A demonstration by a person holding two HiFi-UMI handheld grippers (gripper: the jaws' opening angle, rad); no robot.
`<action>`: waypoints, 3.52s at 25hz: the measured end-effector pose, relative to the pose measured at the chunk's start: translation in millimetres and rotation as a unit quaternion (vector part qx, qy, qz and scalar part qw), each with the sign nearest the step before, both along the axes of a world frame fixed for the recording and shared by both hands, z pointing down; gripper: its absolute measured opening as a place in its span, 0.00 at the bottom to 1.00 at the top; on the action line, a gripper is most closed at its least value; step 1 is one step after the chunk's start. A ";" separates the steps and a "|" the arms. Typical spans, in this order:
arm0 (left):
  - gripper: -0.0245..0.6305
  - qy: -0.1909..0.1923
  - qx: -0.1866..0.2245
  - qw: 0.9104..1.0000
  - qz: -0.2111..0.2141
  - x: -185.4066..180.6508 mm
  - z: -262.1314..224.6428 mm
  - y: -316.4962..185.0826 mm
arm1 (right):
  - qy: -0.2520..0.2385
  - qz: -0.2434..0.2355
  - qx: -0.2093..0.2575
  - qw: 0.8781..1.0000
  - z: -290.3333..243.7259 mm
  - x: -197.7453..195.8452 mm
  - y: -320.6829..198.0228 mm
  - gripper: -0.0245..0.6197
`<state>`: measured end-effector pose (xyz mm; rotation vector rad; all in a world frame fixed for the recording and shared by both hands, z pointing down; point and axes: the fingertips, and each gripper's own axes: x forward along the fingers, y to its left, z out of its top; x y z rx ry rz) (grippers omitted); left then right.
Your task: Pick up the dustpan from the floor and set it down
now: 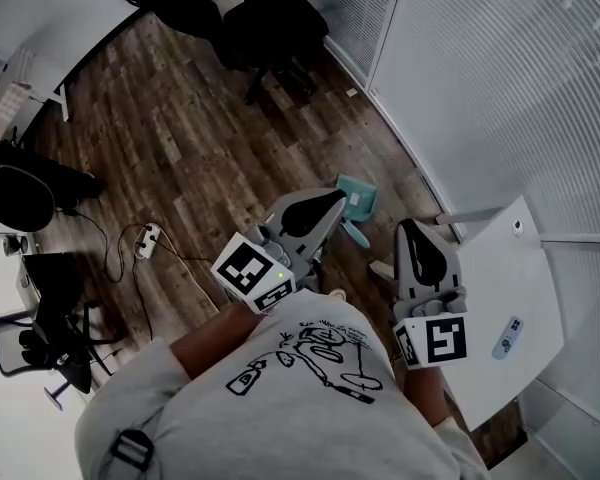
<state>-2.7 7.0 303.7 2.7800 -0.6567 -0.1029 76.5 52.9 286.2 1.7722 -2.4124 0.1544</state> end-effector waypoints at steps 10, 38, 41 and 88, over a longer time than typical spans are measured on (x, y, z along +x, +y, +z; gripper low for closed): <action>0.04 0.006 0.003 1.000 -0.001 -16.2 -3.9 -75.6 | 0.006 -0.005 0.002 1.000 -4.1 -16.6 -79.0 0.06; 0.04 0.009 -0.020 1.000 0.003 12.7 6.8 -102.4 | 0.011 -0.002 -0.014 1.000 0.6 12.6 -112.3 0.06; 0.04 0.009 -0.019 1.000 0.007 23.7 6.6 -95.2 | 0.010 0.003 -0.013 1.000 0.8 24.6 -105.9 0.06; 0.04 -0.054 -0.073 0.996 0.009 32.4 73.4 -62.9 | 0.019 -0.047 -0.109 0.993 107.5 21.7 -71.4 0.07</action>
